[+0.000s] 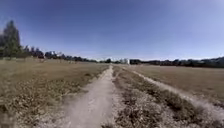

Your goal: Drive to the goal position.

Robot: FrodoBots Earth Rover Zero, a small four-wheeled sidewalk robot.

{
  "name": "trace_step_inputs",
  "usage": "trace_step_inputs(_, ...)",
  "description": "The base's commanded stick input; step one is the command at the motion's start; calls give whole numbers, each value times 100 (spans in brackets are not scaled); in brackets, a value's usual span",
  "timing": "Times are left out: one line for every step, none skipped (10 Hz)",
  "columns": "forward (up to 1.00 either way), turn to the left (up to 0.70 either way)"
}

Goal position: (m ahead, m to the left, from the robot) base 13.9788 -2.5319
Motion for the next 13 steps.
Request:
trace_step_inputs(70,0)
trace_step_inputs(70,0)
trace_step_inputs(70,0)
trace_step_inputs(70,0)
trace_step_inputs(70,0)
trace_step_inputs(70,0)
trace_step_inputs(70,0)
trace_step_inputs(70,0)
trace_step_inputs(70,0)
trace_step_inputs(70,0)
trace_step_inputs(70,0)
trace_step_inputs(70,0)
trace_step_inputs(70,0)
